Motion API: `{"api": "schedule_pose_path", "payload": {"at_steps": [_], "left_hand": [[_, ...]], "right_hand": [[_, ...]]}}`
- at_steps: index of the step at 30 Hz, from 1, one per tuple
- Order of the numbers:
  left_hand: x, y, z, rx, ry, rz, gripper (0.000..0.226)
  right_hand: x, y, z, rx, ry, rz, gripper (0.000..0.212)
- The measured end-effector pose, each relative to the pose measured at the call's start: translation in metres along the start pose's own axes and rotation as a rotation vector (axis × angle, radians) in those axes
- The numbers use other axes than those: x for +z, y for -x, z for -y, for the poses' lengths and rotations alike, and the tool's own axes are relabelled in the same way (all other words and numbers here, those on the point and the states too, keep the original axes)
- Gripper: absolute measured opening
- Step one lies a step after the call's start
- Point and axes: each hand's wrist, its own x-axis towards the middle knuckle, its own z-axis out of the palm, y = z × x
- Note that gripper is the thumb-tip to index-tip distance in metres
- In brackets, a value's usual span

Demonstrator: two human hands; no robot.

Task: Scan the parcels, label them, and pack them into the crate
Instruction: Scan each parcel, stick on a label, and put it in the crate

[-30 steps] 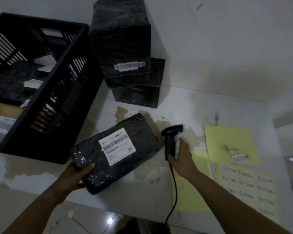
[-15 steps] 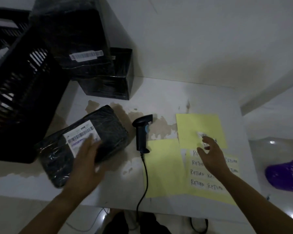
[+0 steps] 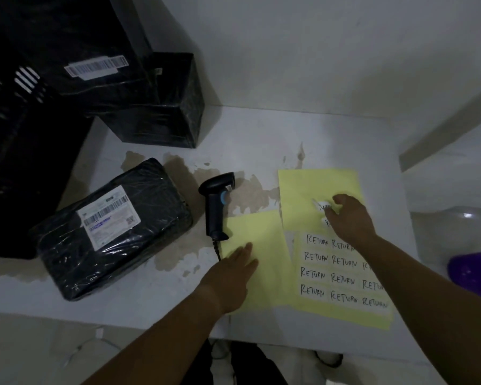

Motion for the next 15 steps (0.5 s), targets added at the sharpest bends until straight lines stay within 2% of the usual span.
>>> {"api": "schedule_pose_path", "payload": {"at_steps": [5,11,15], "left_hand": [[-0.001,0.002,-0.003,-0.002,-0.049,0.029,0.066],[-0.01,0.001,-0.008,-0.019,-0.092,0.073,0.063],[-0.019,-0.002,-0.01,-0.026,-0.071,0.082,0.061]], "right_hand": [[0.002,-0.002,0.001,-0.027,0.075,-0.059,0.016],[0.0,0.002,-0.003,-0.089,0.159,-0.047,0.014],[-0.004,0.008,-0.008,-0.136,0.138,0.041,0.015]]}}
